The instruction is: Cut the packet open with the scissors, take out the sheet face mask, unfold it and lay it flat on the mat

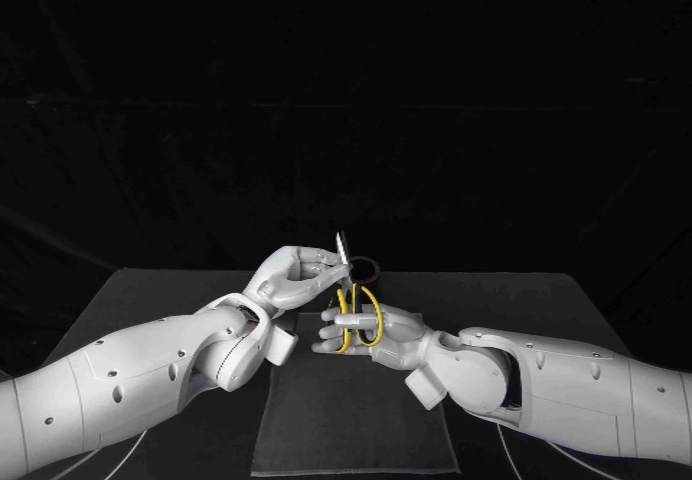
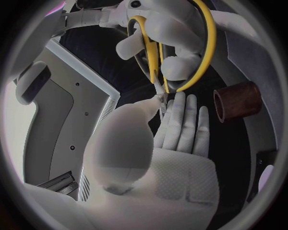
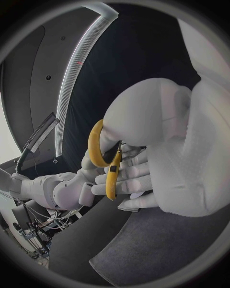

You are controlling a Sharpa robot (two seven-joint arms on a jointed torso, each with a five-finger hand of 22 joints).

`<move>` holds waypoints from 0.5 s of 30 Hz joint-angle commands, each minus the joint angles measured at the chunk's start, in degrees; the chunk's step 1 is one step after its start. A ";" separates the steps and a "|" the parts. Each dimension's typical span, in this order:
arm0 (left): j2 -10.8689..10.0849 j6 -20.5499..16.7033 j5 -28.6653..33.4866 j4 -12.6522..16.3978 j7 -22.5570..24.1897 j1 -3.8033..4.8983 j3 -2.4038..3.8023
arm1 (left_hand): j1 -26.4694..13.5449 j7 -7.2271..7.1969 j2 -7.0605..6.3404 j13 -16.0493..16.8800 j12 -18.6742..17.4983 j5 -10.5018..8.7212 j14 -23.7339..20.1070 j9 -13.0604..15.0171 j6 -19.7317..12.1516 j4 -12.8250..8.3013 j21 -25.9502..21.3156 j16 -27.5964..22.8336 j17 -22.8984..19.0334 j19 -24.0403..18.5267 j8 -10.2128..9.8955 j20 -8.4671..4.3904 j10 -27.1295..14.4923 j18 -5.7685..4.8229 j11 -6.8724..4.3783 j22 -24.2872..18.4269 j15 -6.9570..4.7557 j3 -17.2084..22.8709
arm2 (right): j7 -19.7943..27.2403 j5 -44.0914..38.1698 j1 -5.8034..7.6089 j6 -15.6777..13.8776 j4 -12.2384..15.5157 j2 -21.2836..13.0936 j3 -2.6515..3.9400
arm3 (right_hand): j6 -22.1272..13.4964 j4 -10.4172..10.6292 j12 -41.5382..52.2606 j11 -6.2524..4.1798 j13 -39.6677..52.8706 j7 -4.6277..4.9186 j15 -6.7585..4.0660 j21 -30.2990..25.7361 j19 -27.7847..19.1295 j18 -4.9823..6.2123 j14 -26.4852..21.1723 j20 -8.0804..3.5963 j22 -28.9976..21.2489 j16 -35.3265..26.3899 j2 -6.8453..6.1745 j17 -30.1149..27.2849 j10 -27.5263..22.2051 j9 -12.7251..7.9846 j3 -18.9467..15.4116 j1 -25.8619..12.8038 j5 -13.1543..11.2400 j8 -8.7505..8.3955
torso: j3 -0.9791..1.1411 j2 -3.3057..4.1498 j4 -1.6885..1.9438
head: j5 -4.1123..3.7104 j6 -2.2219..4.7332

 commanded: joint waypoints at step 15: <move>0.56 6.84 7.00 -0.39 -2.13 -0.07 -0.14 | 0.28 0.53 0.14 -0.21 -0.65 0.40 -2.41 0.00 -0.40 -4.37 -3.05 -2.14 -0.33 -7.84 4.22 0.61 -3.18 0.90 1.16 -0.79 1.06 5.93 | -0.13 -3.81 0.28 -3.50 1.13 0.95 0.19 | 13.49 -6.75 4.04 -3.11 4.06 1.61 -4.15 7.13 11.70 0.20 11.32 -2.33 3.38 5.05 3.22 5.04 10.88 -1.02 11.08 2.26 -2.58 1.11 | 0.12 0.08 -0.04 | 0.15 0.06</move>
